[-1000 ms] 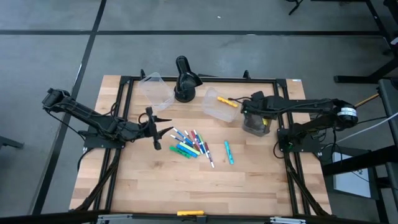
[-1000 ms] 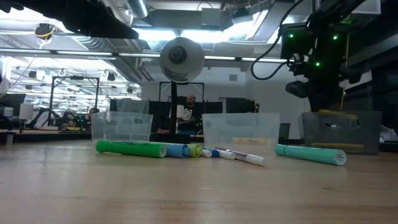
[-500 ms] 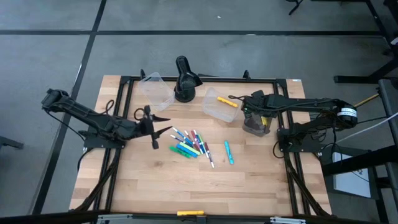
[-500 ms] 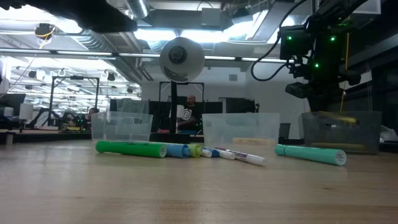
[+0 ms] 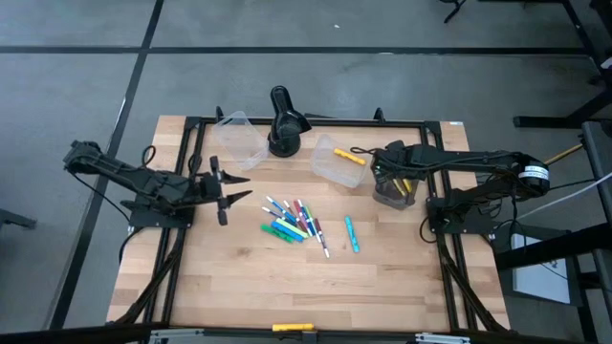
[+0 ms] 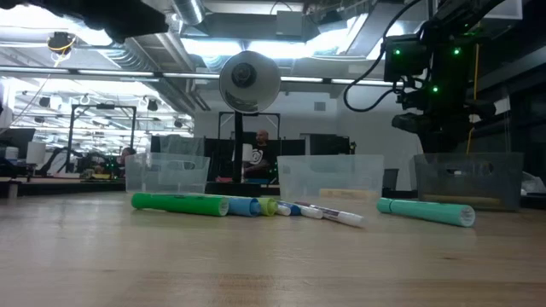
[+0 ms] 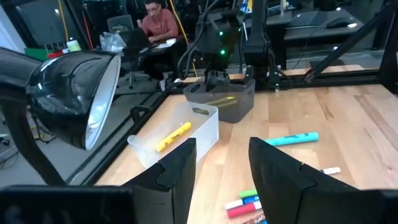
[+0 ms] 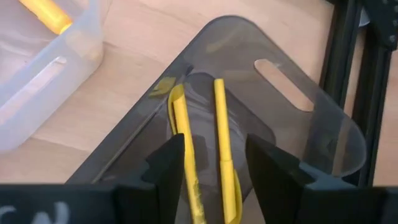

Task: Pick & Place Markers
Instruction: Put the light blue highlighter in the right transparent bin

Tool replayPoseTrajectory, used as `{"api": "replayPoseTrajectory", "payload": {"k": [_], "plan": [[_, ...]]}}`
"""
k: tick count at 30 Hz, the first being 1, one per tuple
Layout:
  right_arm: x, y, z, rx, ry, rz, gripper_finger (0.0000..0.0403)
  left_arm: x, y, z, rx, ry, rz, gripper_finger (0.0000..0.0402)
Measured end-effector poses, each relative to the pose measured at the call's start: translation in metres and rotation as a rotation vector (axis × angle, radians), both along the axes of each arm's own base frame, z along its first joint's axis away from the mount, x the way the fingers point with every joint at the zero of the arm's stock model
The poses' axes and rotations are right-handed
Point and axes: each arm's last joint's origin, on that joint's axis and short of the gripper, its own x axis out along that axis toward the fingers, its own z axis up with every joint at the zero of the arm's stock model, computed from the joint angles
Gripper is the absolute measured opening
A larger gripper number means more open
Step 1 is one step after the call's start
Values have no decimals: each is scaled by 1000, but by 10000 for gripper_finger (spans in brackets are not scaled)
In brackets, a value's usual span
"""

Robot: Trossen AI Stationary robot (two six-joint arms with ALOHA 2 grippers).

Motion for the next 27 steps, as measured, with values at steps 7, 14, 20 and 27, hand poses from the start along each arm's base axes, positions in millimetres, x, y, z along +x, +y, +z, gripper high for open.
{"api": "replayPoseTrajectory", "payload": {"k": [7, 14, 20, 27], "plan": [[1, 1, 0, 51, -16, 16, 170, -11, 4, -30, -37, -39, 5, 143], [11, 2, 15, 63, -65, 78, 170, -27, 7, -59, -90, -184, -101, 143], [25, 10, 29, 32, -158, 146, 170, -35, 11, -81, -147, -267, -189, 143], [43, 27, 34, 73, -311, 271, 170, -38, 16, -85, -141, -228, -214, 143]]}}
